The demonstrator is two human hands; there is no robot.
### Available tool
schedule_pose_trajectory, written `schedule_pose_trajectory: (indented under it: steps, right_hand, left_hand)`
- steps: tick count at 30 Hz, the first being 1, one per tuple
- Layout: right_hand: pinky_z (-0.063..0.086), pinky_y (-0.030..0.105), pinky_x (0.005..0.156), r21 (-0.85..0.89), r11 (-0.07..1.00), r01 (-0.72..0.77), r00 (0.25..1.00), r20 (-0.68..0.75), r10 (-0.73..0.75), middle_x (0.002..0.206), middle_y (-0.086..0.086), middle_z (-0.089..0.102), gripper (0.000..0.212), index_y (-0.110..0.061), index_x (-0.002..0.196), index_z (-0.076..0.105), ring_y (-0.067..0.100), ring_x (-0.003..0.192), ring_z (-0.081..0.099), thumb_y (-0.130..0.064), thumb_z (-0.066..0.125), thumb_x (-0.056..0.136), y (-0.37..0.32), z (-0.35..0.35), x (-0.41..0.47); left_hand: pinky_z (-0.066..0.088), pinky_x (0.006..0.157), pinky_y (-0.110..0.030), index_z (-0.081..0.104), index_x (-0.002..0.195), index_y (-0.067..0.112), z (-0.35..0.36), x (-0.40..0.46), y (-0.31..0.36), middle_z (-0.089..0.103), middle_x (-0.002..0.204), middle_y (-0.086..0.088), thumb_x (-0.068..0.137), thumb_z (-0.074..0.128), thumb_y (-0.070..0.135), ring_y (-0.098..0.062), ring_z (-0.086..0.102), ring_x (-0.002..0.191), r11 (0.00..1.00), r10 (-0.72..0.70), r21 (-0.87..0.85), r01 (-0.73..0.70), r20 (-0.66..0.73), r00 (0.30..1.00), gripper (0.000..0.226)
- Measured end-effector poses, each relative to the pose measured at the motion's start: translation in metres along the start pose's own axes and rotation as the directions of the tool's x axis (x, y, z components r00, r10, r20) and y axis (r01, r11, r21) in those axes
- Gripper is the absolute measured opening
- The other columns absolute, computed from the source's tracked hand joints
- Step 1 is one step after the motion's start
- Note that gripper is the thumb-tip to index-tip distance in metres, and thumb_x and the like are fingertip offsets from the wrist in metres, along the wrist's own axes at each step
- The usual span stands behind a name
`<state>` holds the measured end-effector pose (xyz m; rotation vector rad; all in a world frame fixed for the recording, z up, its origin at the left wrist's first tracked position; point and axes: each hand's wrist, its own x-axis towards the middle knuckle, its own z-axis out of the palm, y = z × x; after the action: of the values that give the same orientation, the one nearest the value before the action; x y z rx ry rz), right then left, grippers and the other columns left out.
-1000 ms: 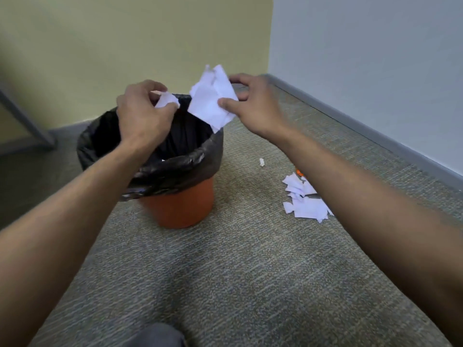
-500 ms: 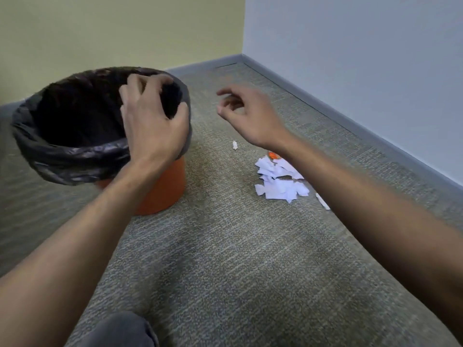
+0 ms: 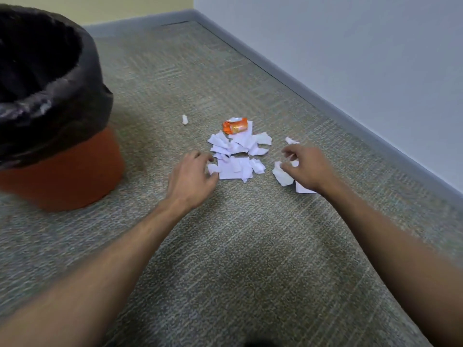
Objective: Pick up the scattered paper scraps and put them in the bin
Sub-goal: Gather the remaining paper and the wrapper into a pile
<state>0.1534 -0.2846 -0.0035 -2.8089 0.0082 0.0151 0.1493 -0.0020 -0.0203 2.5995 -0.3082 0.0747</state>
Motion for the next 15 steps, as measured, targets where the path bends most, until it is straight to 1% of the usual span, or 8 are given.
schedule_pose_trajectory:
  steps: [1,3,5,6,8,11,13,15]
  right_hand:
    - [0.051,0.039,0.088,-0.029,0.999,-0.042,0.999,0.013,0.043,0.115,0.003,0.070,0.045,-0.018,0.124,0.062,0.026,0.105,0.064,-0.037,0.069,0.084,0.012,0.005,-0.003]
    - [0.046,0.040,0.095,-0.116,0.988,-0.098,0.992,0.073,0.107,0.131,0.004,0.062,0.057,-0.021,0.134,0.056,0.027,0.119,0.058,-0.046,0.069,0.084,0.031,0.014,-0.007]
    - [0.042,0.040,0.101,-0.171,0.981,-0.093,0.982,0.146,0.119,0.146,0.000,0.050,0.071,-0.023,0.143,0.046,0.026,0.131,0.049,-0.055,0.066,0.083,0.043,0.024,-0.008]
    - [0.040,0.041,0.103,-0.173,0.982,-0.077,0.979,0.171,0.107,0.150,-0.001,0.046,0.076,-0.023,0.146,0.043,0.025,0.134,0.046,-0.059,0.065,0.082,0.047,0.028,-0.007]
    - [0.040,0.044,0.107,-0.186,0.982,-0.040,0.978,0.196,0.077,0.153,0.001,0.041,0.080,-0.024,0.149,0.037,0.025,0.138,0.041,-0.061,0.062,0.083,0.052,0.036,-0.003]
    - [0.041,0.046,0.107,-0.254,0.967,-0.020,0.980,0.184,0.069,0.156,0.003,0.036,0.079,-0.027,0.151,0.031,0.026,0.139,0.038,-0.062,0.058,0.086,0.056,0.044,0.005]
    - [0.044,0.047,0.103,-0.278,0.960,-0.021,0.984,0.164,0.069,0.154,0.002,0.038,0.076,-0.030,0.151,0.030,0.027,0.135,0.044,-0.062,0.056,0.087,0.055,0.048,0.010]
    - [0.048,0.044,0.097,-0.294,0.956,-0.001,0.987,0.155,0.049,0.147,0.002,0.046,0.071,-0.032,0.150,0.032,0.028,0.127,0.051,-0.060,0.055,0.088,0.053,0.052,0.013]
  left_hand:
    - [0.049,0.087,-0.044,0.060,0.121,0.016,0.010,0.002,0.001,0.058,0.116,-0.007,0.087,0.062,0.033,-0.029,0.054,0.111,1.000,0.008,0.017,-0.008,0.042,0.999,0.038]
    - [0.047,0.091,-0.042,0.056,0.128,0.015,0.029,0.008,0.002,0.055,0.123,-0.008,0.088,0.063,0.034,-0.029,0.052,0.116,0.998,0.038,0.042,-0.043,0.126,0.991,0.045]
    - [0.043,0.096,-0.038,0.052,0.135,0.013,0.044,0.016,0.005,0.051,0.132,-0.011,0.089,0.065,0.034,-0.030,0.049,0.120,0.995,0.071,0.053,-0.083,0.196,0.978,0.053]
    - [0.041,0.098,-0.038,0.049,0.138,0.013,0.050,0.020,0.007,0.048,0.136,-0.012,0.089,0.065,0.035,-0.031,0.048,0.124,0.993,0.080,0.063,-0.096,0.227,0.971,0.056]
    - [0.038,0.104,-0.040,0.041,0.144,0.016,0.061,0.029,0.009,0.039,0.147,-0.012,0.090,0.064,0.037,-0.031,0.039,0.134,0.986,0.092,0.107,-0.127,0.285,0.954,0.062]
    - [0.033,0.111,-0.044,0.025,0.153,0.024,0.072,0.043,0.013,0.020,0.160,-0.010,0.093,0.059,0.044,-0.028,0.017,0.147,0.951,0.116,0.228,-0.207,0.357,0.927,0.072]
    - [0.028,0.114,-0.046,0.017,0.155,0.029,0.078,0.052,0.013,0.009,0.163,-0.008,0.095,0.054,0.047,-0.029,0.007,0.150,0.927,0.117,0.284,-0.243,0.398,0.910,0.073]
    - [0.025,0.115,-0.049,0.016,0.155,0.033,0.084,0.061,0.012,0.003,0.164,-0.008,0.098,0.051,0.043,-0.031,0.003,0.150,0.936,0.085,0.267,-0.228,0.456,0.886,0.068]
